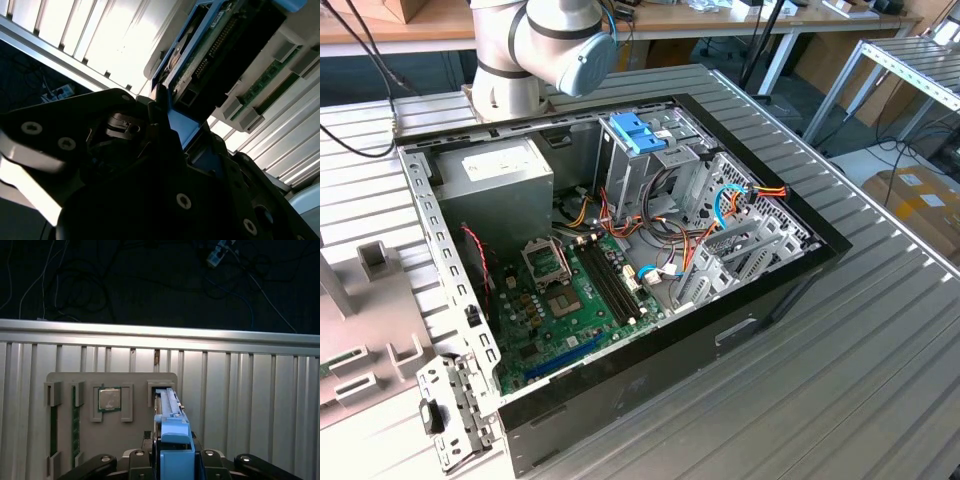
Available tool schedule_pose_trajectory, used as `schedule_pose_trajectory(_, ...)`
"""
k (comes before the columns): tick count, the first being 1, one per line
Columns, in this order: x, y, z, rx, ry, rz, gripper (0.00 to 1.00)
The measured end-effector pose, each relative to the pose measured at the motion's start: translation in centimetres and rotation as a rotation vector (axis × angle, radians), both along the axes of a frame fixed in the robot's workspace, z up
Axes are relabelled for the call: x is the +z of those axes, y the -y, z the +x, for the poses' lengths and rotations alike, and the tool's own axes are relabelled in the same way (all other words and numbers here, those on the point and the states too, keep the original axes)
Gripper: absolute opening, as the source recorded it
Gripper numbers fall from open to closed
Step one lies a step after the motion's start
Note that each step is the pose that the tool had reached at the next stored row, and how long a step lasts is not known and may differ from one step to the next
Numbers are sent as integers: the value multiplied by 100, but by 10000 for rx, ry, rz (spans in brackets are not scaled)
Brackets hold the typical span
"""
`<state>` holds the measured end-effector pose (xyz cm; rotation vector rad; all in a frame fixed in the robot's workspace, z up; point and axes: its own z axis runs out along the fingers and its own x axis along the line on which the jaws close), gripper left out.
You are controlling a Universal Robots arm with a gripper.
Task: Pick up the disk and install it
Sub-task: 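Pick up the disk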
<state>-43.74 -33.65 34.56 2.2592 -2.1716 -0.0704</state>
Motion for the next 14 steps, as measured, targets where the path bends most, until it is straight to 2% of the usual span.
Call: schedule_pose_trajectory(14,98,0,0,0,1,27,37)
